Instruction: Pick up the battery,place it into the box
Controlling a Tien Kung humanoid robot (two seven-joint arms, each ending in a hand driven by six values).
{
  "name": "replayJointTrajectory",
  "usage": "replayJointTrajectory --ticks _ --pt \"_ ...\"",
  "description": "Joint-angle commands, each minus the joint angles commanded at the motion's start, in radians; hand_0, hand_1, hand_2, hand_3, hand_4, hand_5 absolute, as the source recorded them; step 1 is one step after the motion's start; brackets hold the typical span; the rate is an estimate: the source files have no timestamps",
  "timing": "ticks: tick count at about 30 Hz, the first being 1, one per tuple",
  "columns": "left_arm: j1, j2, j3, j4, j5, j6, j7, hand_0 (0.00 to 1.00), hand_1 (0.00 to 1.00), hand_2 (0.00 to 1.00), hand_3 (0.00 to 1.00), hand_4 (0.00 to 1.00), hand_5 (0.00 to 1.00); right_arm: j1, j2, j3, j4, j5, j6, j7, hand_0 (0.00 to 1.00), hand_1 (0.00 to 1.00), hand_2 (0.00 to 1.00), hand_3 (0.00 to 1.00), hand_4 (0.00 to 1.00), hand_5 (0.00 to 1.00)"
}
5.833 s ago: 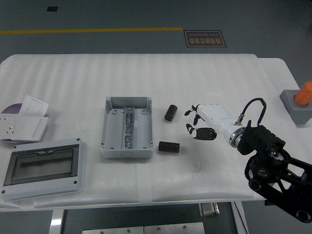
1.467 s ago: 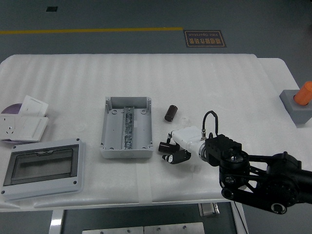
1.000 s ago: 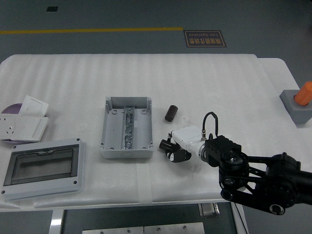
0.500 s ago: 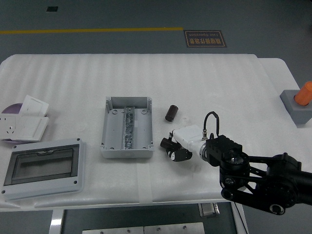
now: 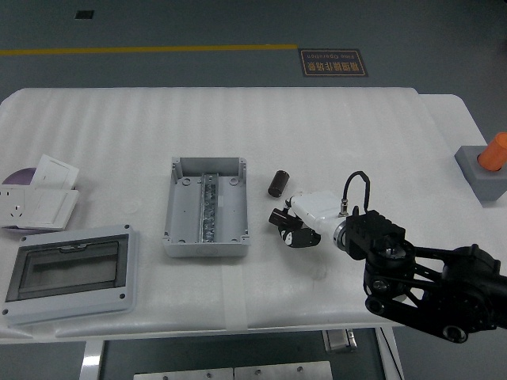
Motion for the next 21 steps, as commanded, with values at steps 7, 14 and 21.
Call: replayJointTrajectory --ticks 7,14,21 --pt "0.002 -0.001 -0.005 0.000 0.004 0.002 0.001 0.569 0.630 0.555 0.580 0.571 0.384 0.023 0.013 0.046 0.018 -0.013 0.000 -0.004 0.433 0.483 0.377 0.676 0.337 0.205" --pt "0.002 -0.002 -0.015 0.000 0.018 0.003 0.005 0.570 0.630 0.557 0.582 0.567 0.391 0.070 0.078 0.079 0.044 -0.043 -0.008 -0.009 0.432 0.484 0.374 0.675 0.347 0.215" --pt "0.005 -0.002 -0.018 0.000 0.022 0.002 0.009 0.571 0.631 0.558 0.580 0.567 0.393 0.106 0.142 0.060 0.044 -0.043 -0.049 0.019 0.433 0.482 0.372 0.675 0.358 0.228"
